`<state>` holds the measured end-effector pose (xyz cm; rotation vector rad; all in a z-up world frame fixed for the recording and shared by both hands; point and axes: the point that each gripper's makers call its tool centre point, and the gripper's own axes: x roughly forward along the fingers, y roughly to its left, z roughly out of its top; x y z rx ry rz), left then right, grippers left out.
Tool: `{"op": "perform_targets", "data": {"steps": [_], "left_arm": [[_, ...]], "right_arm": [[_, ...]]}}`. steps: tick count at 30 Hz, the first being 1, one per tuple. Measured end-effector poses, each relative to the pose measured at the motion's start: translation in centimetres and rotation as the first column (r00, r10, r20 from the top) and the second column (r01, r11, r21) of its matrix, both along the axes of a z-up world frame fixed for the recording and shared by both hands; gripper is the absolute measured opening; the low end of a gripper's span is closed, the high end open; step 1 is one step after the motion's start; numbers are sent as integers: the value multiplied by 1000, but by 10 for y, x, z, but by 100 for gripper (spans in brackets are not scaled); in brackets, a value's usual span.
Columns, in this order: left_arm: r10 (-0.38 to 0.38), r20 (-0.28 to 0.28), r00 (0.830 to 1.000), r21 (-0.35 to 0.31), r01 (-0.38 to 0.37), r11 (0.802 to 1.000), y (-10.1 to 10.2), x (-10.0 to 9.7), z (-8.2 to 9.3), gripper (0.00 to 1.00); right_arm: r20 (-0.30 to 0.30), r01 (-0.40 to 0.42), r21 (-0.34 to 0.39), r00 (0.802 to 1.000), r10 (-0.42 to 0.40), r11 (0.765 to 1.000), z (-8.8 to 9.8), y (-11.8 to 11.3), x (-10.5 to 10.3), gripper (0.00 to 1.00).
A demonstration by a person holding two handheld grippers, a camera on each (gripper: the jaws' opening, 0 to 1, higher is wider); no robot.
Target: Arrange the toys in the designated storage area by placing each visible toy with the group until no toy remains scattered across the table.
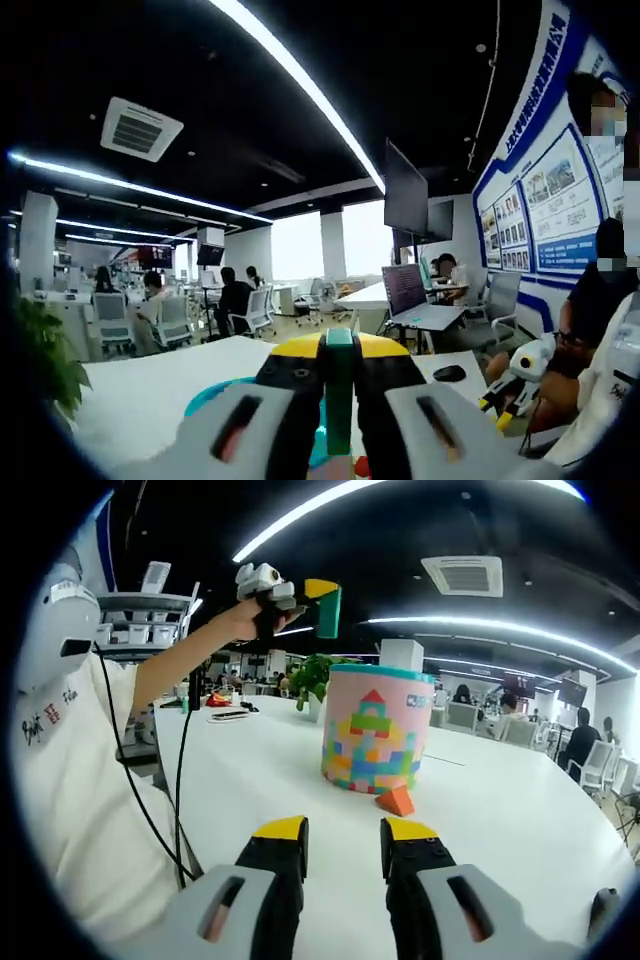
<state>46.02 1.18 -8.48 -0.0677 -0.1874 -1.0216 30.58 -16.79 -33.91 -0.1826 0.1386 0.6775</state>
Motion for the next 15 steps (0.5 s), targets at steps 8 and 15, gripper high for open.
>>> {"op": "perform_targets", "data": {"steps": [8,15], "left_arm": [[106,22,994,60,-107,992,-6,58,-13,10],[98,-48,994,38,-97,995,-14,89,-33,10]], "right_arm": [[2,-3,6,1000,3,1000,2,2,-4,29],[-1,3,13,1000,-3,1000,1,-1,-4,29]]}}
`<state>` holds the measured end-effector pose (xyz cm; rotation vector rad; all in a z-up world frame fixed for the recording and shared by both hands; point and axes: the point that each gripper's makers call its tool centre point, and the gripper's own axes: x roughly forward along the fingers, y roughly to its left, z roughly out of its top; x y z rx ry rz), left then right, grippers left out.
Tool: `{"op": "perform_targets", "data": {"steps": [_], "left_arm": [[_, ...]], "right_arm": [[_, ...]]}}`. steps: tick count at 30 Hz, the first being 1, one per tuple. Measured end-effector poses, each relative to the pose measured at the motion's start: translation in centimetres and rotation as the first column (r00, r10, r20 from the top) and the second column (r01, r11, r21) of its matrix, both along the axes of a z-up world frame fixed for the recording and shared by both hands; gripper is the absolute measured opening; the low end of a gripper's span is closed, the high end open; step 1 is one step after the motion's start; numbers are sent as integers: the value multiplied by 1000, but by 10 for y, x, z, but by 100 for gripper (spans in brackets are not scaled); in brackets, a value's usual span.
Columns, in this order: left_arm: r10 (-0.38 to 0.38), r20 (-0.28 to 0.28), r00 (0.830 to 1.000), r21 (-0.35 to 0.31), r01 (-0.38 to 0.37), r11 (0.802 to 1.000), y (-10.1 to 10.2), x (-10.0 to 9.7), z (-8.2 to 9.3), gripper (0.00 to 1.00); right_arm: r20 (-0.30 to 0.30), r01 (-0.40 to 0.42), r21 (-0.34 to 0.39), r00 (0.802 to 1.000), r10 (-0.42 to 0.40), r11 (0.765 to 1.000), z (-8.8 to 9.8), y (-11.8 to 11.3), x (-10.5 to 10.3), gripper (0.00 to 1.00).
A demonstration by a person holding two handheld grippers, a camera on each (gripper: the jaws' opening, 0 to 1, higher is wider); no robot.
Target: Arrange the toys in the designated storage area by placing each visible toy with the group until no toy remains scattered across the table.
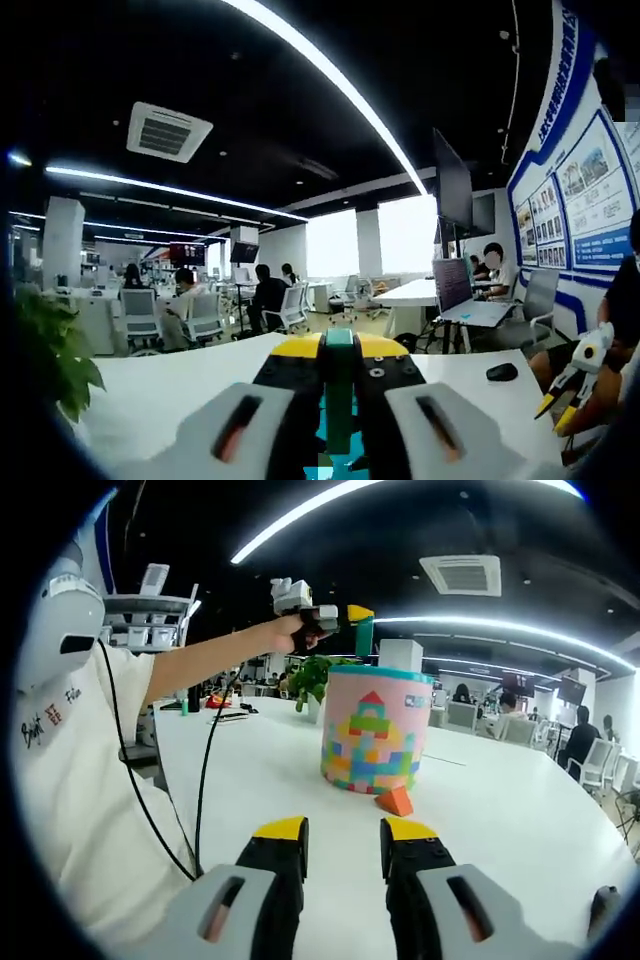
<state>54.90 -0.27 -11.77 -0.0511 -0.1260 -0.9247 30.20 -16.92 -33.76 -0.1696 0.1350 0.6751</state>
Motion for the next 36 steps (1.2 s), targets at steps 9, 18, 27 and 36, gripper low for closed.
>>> {"op": "perform_targets", "data": {"steps": [9,18,27,36], "left_arm": [[35,-22,999,28,-34,999,3,17,-23,10],[51,-11,999,31,-51,998,5,22,-34,10],[75,-69,995,109,-67,992,11,20,-55,11],[71,-123,990,139,-53,989,16,15,-72,11]], "right_arm": [[-5,10,4,1000,-10,1000,-3,-5,2,29],[-6,0,0,1000,0,1000,-4,-2,1,29],[-11,2,-2,1000,-2,1000,-6,-3,1,29],[-15,-1,-5,1000,1,1000,-8,-1,1,28]]}}
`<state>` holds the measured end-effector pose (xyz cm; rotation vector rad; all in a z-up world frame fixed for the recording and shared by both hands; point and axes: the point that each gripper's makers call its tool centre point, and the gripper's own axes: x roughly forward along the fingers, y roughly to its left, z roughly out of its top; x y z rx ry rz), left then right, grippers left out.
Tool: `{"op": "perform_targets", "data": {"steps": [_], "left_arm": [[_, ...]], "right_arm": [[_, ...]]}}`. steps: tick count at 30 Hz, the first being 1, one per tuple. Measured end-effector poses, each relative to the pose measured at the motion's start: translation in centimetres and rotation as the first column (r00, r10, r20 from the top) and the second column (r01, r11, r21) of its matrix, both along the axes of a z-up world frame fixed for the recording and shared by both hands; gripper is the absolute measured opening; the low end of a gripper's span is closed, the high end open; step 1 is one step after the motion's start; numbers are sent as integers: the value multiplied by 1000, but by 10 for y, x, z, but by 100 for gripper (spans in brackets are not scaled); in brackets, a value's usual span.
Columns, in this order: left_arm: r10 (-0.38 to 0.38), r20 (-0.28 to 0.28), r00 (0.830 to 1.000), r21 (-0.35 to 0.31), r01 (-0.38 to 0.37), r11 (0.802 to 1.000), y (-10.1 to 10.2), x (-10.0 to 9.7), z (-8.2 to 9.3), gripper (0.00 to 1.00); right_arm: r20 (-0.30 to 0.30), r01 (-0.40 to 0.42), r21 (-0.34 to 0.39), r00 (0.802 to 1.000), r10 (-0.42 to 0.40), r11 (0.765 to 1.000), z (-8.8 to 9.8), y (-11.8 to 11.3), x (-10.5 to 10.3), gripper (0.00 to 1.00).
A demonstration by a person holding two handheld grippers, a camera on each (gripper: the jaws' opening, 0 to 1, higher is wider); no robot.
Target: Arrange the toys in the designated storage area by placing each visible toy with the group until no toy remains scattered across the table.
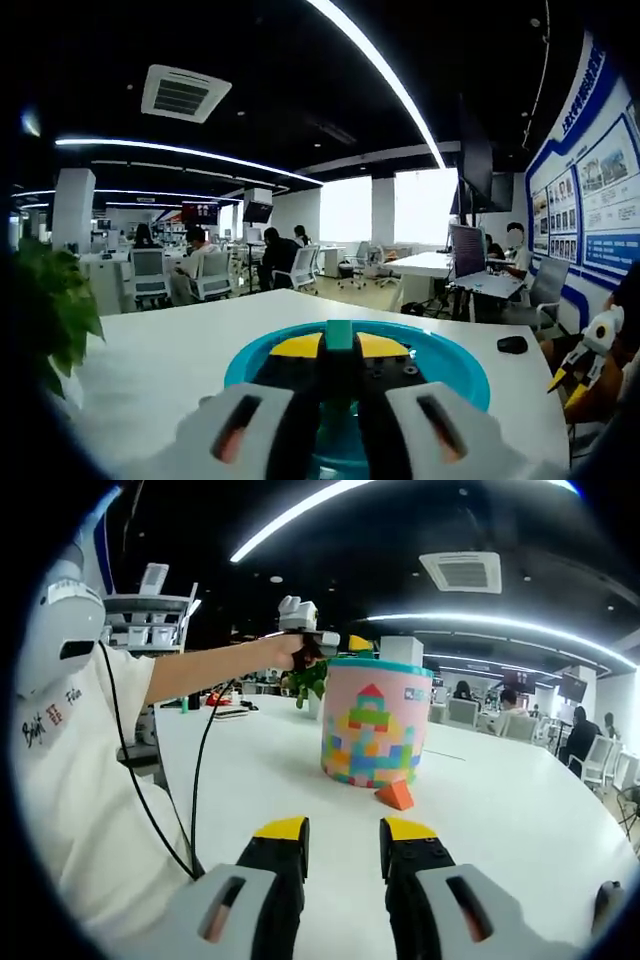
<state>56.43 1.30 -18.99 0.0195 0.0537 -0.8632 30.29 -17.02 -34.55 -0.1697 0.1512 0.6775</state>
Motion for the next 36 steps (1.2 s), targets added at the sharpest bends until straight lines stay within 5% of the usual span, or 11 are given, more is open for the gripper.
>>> {"op": "perform_targets", "data": {"steps": [10,23,31,36], "left_arm": [[-8,-33,999,-10,8,1000,2,-2,-3,12],[-17,27,999,-36,18,999,6,-11,12,14],[-83,64,994,-45,86,995,-9,-36,21,20],[-152,41,988,-4,152,988,-25,-56,18,27]], "right_arm": [[5,-4,-6,1000,4,1000,1,2,0,28],[2,-5,-9,1000,5,1000,-1,2,0,28],[3,-10,-13,1000,10,1000,-1,3,-1,28],[7,-10,-14,1000,10,1000,-1,3,-1,28]]}}
